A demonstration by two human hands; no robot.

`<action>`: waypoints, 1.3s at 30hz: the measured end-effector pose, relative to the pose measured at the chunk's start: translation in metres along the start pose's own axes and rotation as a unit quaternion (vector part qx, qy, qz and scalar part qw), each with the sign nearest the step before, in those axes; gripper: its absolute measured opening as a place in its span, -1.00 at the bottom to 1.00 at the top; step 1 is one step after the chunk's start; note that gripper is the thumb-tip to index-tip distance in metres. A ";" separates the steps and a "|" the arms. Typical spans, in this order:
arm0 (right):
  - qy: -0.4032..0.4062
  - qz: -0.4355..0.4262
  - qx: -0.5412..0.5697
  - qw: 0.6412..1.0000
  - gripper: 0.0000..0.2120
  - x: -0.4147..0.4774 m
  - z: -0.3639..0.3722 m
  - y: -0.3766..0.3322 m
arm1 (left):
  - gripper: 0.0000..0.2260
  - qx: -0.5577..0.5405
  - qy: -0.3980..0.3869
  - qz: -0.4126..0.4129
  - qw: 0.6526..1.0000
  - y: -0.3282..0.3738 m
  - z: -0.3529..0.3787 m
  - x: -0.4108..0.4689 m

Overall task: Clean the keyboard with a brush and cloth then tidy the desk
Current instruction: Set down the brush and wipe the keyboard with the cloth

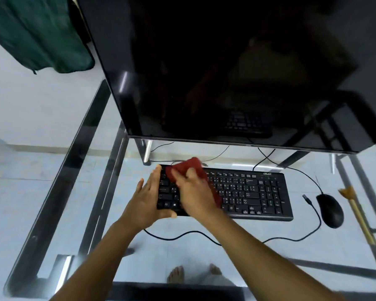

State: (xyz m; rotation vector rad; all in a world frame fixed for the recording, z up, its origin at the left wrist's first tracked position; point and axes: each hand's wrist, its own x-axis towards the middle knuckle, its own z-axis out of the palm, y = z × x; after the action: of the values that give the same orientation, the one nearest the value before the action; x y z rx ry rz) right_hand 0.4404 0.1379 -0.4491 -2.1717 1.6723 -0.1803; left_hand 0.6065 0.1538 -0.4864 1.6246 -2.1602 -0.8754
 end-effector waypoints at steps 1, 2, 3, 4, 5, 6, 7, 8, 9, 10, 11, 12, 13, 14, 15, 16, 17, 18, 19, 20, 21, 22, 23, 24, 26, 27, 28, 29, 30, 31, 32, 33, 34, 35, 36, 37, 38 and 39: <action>-0.028 -0.067 0.001 0.997 -0.39 -0.007 0.002 -0.008 | 0.22 0.002 0.003 -0.001 1.000 0.000 0.000 0.000; -0.056 -0.115 -0.005 0.992 -0.40 -0.011 0.004 -0.009 | 0.21 0.004 0.006 -0.001 1.000 0.000 -0.001 0.000; -0.059 -0.132 -0.010 0.989 -0.44 -0.011 0.003 -0.004 | 0.21 0.008 0.006 -0.001 1.000 0.000 -0.002 0.001; -0.042 -0.116 -0.012 0.992 -0.49 -0.005 0.001 0.005 | 0.22 0.010 0.005 0.001 1.000 0.001 -0.002 0.001; -0.016 -0.071 -0.002 0.997 -0.52 0.002 0.001 0.016 | 0.22 0.012 0.004 -0.001 1.000 0.001 -0.003 0.002; 0.014 -0.016 0.017 1.000 -0.52 0.008 0.000 0.023 | 0.22 0.013 0.004 -0.003 1.000 0.001 -0.003 0.002; 0.037 0.030 0.029 0.998 -0.51 0.011 -0.001 0.028 | 0.22 0.015 0.003 -0.006 1.000 0.001 -0.003 0.003; 0.040 0.046 0.029 0.998 -0.47 0.010 -0.001 0.027 | 0.22 0.017 0.001 -0.008 1.000 0.001 -0.003 0.004; 0.025 0.025 0.021 0.999 -0.44 0.005 -0.001 0.023 | 0.23 0.019 -0.001 -0.012 1.000 0.000 -0.003 0.004; -0.005 -0.022 0.009 1.000 -0.40 -0.004 -0.001 0.019 | 0.23 0.022 -0.003 -0.017 1.000 -0.001 -0.003 0.004; -0.036 -0.079 0.002 0.996 -0.38 -0.015 -0.002 0.017 | 0.24 0.022 -0.007 -0.021 1.000 -0.001 -0.004 0.004; -0.058 -0.117 0.005 0.991 -0.39 -0.024 -0.003 0.022 | 0.26 0.021 -0.012 -0.023 0.999 -0.002 -0.005 0.003; -0.058 -0.113 0.013 0.992 -0.42 -0.028 -0.007 0.034 | 0.26 0.022 -0.016 -0.023 0.999 -0.002 -0.006 0.003; -0.038 -0.077 0.030 0.996 -0.45 -0.030 -0.011 0.048 | 0.26 0.029 -0.020 -0.020 0.999 -0.002 -0.006 0.003; -0.001 -0.020 0.040 0.999 -0.46 -0.029 -0.011 0.065 | 0.23 0.042 -0.020 -0.014 0.999 -0.001 -0.006 0.003; 0.047 0.046 0.033 0.997 -0.46 -0.030 -0.012 0.080 | 0.18 0.062 -0.013 -0.005 0.998 0.001 -0.006 0.003; 0.080 0.098 0.011 0.992 -0.47 -0.033 -0.013 0.088 | 0.10 0.082 -0.001 0.004 0.997 0.005 -0.005 0.003; 0.095 0.118 -0.008 0.988 -0.48 -0.038 -0.012 0.091 | 0.02 0.099 0.011 0.013 0.995 0.011 -0.003 0.005; 0.086 0.108 -0.017 0.990 -0.47 -0.044 -0.009 0.089 | -0.06 0.114 0.024 0.025 0.993 0.018 0.000 0.008; 0.057 0.071 -0.017 0.996 -0.46 -0.051 -0.009 0.083 | -0.13 0.127 0.036 0.039 0.991 0.028 0.004 0.012; 0.022 0.014 -0.010 1.000 -0.46 -0.058 -0.008 0.077 | -0.18 0.134 0.043 0.055 0.988 0.038 0.010 0.017; -0.017 -0.038 0.010 0.999 -0.49 -0.063 -0.012 0.074 | -0.22 0.137 0.041 0.070 0.987 0.048 0.014 0.021; -0.039 -0.060 0.038 0.997 -0.54 -0.063 -0.019 0.080 | -0.23 0.137 0.030 0.082 0.987 0.058 0.020 0.026; -0.043 -0.054 0.068 0.995 -0.58 -0.061 -0.027 0.088 | -0.23 0.138 0.013 0.092 0.986 0.066 0.025 0.030; 0.002 0.007 0.121 0.993 -0.61 -0.057 -0.036 0.116 | -0.24 0.146 -0.021 0.114 0.982 0.078 0.035 0.037; 0.044 0.063 0.120 0.990 -0.61 -0.055 -0.040 0.133 | -0.26 0.153 -0.029 0.124 0.980 0.082 0.039 0.040; 0.081 0.135 0.109 0.982 -0.61 -0.057 -0.043 0.146 | -0.28 0.161 -0.036 0.133 0.977 0.086 0.043 0.043; 0.104 0.192 0.090 0.972 -0.61 -0.060 -0.041 0.152 | -0.29 0.168 -0.043 0.139 0.975 0.090 0.047 0.045; 0.109 0.217 0.069 0.968 -0.61 -0.062 -0.039 0.149 | -0.29 0.174 -0.048 0.144 0.973 0.095 0.051 0.048; 0.096 0.206 0.058 0.972 -0.59 -0.065 -0.037 0.141 | -0.29 0.177 -0.054 0.149 0.971 0.100 0.055 0.051; 0.066 0.156 0.054 0.984 -0.56 -0.069 -0.034 0.131 | -0.28 0.182 -0.060 0.150 0.970 0.104 0.060 0.053; 0.039 0.087 0.049 0.994 -0.54 -0.076 -0.032 0.124 | -0.26 0.187 -0.065 0.150 0.969 0.109 0.064 0.055; 0.016 0.028 0.050 0.998 -0.54 -0.081 -0.033 0.126 | -0.24 0.189 -0.068 0.148 0.968 0.111 0.068 0.057; 0.016 0.006 0.060 0.998 -0.56 -0.082 -0.038 0.136 | -0.22 0.188 -0.072 0.143 0.969 0.112 0.070 0.058; 0.030 0.026 0.077 0.996 -0.58 -0.082 -0.044 0.149 | -0.20 0.186 -0.078 0.137 0.970 0.111 0.072 0.058; 0.054 0.072 0.094 0.991 -0.60 -0.081 -0.048 0.163 | -0.18 0.190 -0.087 0.133 0.969 0.109 0.073 0.057; 0.094 0.131 0.102 0.982 -0.61 -0.081 -0.052 0.178 | -0.17 0.201 -0.093 0.133 0.966 0.106 0.073 0.056; 0.134 0.201 0.102 0.965 -0.61 -0.082 -0.055 0.190 | -0.17 0.216 -0.096 0.136 0.962 0.104 0.074 0.056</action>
State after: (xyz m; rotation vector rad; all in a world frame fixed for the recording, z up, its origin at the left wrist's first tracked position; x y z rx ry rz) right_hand 0.2283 0.1636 -0.4602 -1.6762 2.0988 -0.5224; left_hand 0.4677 0.1408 -0.4845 1.4050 -2.7822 -0.5199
